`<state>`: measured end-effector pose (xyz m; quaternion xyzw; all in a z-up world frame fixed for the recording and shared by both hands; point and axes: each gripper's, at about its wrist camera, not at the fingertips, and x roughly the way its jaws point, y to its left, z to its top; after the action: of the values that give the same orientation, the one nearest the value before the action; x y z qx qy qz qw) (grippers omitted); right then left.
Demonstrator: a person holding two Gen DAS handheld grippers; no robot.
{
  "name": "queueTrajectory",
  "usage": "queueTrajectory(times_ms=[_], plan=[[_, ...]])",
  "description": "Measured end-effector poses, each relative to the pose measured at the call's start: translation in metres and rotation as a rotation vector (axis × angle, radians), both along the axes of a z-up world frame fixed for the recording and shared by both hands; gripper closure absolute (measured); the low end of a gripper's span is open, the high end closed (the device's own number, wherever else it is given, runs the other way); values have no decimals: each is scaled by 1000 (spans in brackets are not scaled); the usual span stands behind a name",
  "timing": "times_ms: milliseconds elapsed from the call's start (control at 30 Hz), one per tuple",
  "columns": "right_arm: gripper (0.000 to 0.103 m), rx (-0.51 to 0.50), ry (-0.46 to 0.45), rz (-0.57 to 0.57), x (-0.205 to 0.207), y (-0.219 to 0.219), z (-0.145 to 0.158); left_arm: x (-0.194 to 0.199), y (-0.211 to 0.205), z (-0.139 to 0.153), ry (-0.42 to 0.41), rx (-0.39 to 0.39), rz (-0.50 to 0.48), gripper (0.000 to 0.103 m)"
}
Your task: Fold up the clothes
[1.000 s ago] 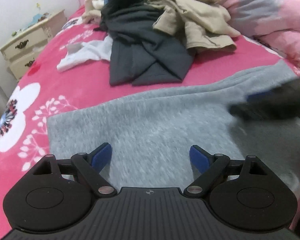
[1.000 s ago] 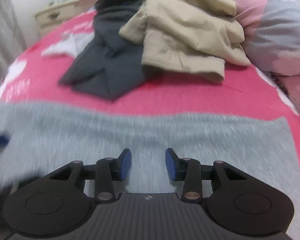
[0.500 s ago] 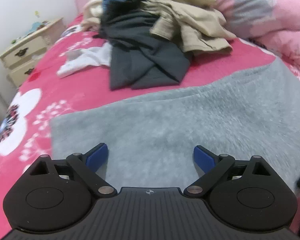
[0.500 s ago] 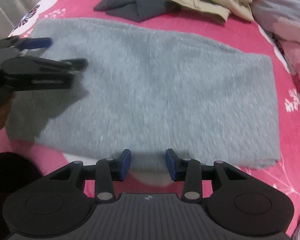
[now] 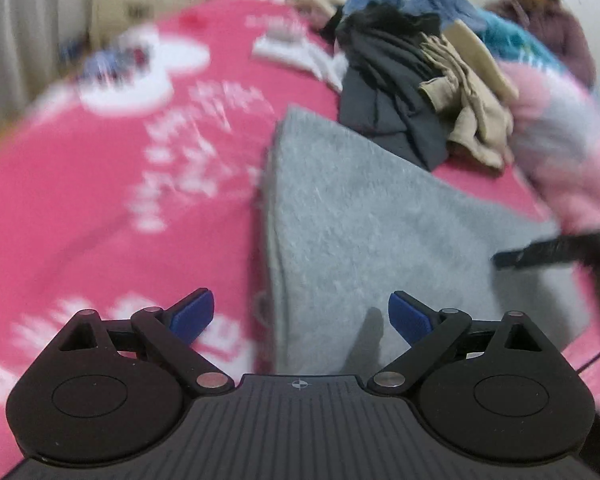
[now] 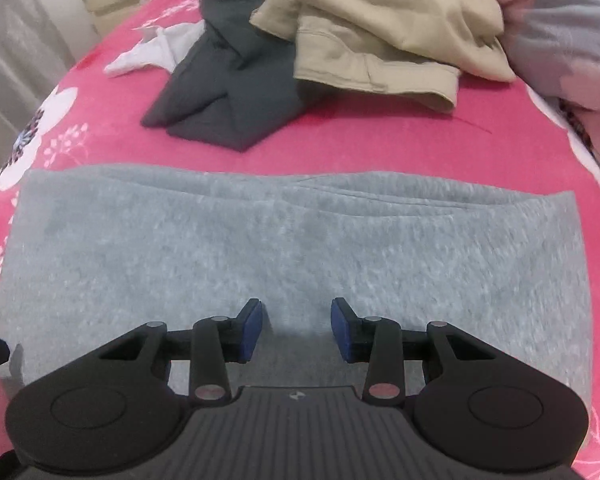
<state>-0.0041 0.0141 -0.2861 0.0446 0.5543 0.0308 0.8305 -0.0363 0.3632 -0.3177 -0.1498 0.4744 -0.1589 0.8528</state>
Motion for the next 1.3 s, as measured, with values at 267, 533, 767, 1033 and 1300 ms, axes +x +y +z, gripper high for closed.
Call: queueTrajectory(times_ms=[267, 533, 767, 1033, 1300], plan=[[62, 57, -57, 61, -7, -12, -1, 42, -6, -27, 50, -158, -17, 11], [61, -15, -148, 86, 24, 2, -18, 39, -5, -28, 76, -208, -19, 33], [68, 24, -182, 69, 36, 5, -23, 46, 1, -35, 116, -220, 27, 46], [70, 102, -178, -26, 48, -10, 3, 40, -1, -33, 87, -203, 49, 50], [69, 160, -91, 86, -18, 5, 12, 29, 5, -15, 56, -253, 103, 80]])
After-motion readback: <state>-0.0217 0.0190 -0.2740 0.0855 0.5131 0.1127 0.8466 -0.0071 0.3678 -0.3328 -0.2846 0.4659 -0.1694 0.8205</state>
